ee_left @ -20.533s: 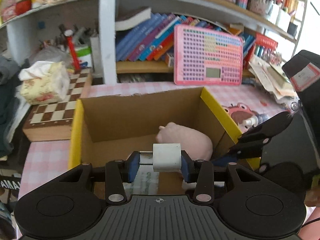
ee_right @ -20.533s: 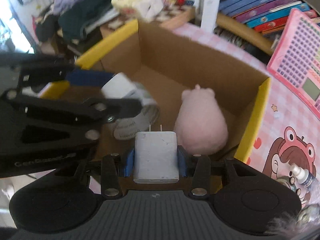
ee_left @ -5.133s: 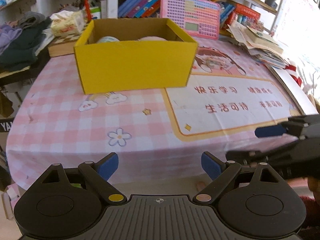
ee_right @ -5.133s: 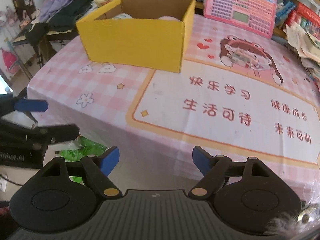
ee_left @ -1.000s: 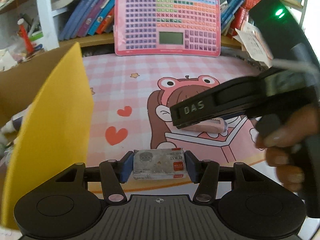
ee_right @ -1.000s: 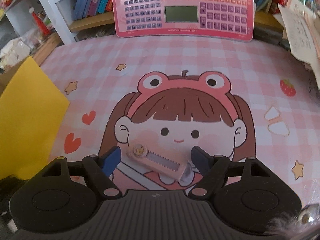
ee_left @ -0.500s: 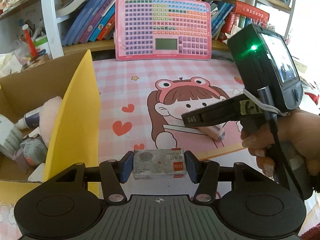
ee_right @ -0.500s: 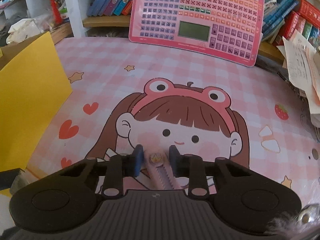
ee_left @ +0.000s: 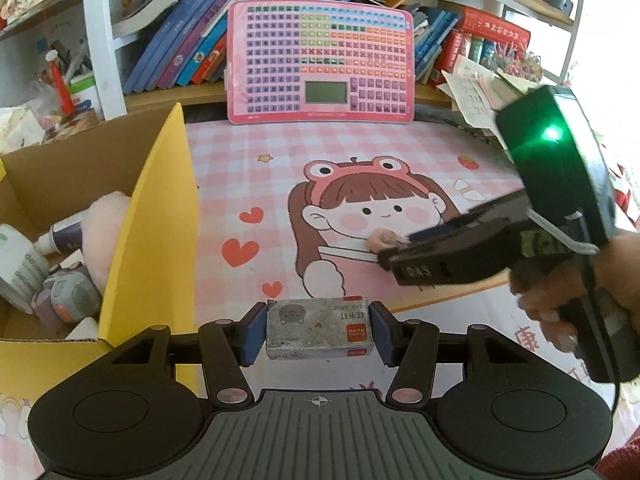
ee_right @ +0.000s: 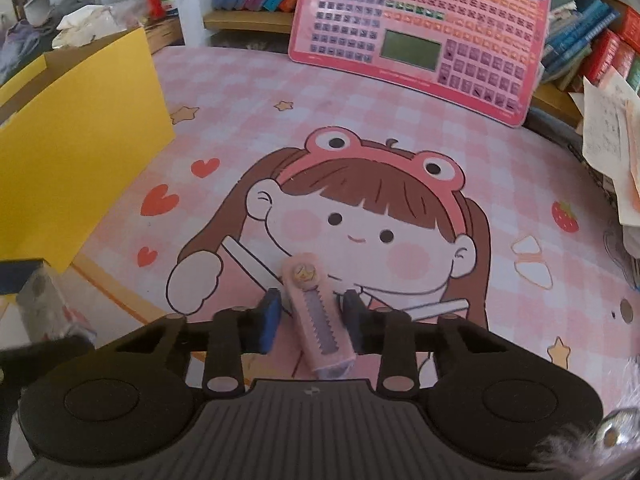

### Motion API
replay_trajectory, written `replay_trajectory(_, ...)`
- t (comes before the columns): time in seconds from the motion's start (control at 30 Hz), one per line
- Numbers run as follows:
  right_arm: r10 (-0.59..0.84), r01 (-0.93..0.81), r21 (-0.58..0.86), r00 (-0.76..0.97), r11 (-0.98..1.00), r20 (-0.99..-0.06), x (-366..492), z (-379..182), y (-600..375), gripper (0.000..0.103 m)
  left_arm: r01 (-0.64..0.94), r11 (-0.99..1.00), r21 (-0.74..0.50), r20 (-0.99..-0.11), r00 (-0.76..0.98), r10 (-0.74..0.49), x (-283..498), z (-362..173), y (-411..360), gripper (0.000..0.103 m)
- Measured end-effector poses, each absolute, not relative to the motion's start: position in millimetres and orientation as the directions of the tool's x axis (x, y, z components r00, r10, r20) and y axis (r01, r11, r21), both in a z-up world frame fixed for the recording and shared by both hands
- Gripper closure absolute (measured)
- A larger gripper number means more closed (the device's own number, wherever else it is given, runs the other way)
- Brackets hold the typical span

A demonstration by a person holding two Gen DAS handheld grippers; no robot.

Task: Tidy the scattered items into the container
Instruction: 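Close the right gripper on the pink toothed comb, then carry the grey card and pink comb together over the yellow box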

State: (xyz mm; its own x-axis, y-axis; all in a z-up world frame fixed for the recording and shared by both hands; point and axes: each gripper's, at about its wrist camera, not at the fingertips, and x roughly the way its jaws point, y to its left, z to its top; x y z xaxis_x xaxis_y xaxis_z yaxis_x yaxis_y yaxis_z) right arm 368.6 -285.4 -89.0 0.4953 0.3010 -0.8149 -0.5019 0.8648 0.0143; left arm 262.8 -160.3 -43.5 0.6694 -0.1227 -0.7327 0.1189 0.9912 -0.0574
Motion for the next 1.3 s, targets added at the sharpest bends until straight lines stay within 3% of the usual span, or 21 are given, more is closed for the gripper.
replay_trajectory(0.67,0.319,-0.356,0.156,0.46,0.921,-0.829,295.7,-66.9,-297.8,0.08,0.231,0.967,-0.111,-0.714,0.658,-0.239,207.1,-32.3,-149.6,0.05)
replay_trajectory(1.3,0.28,-0.251,0.174,0.491,0.952,-0.825,148.3,-41.3,-241.3,0.08,0.289,0.939,-0.186,-0.687,0.646,-0.334,109.3,-24.9,-58.7,0.05)
